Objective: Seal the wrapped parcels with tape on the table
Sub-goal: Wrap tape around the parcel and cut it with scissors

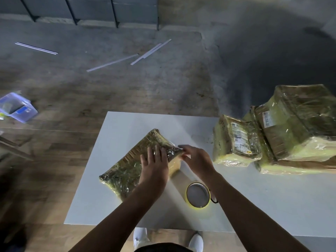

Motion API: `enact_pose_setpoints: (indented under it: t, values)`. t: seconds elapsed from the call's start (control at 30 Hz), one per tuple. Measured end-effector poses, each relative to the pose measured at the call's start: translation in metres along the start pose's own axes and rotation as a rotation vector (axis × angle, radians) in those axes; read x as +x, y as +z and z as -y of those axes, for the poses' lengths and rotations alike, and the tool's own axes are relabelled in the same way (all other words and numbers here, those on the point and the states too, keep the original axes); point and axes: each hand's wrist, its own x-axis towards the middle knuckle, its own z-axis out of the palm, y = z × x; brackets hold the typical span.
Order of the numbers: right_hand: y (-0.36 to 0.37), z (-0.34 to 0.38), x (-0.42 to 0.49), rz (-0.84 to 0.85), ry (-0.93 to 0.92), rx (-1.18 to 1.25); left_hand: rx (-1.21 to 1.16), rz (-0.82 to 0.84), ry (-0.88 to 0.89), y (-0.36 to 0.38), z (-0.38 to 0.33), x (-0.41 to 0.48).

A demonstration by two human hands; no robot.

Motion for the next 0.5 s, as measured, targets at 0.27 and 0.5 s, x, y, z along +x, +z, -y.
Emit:
enact_pose_setpoints:
  t: [0.27, 0.5]
  values:
    - [-0.001, 0.046, -0.001, 0.135, -0.199, 0.064, -0.256, -0.27, 0.083, -0.015, 0.026, 0.0]
    - [-0.004, 0.061, 0.026, 0.233, -0.026, -0.215, -0.317, -0.302, 0.154, -0.018, 0.042, 0.01]
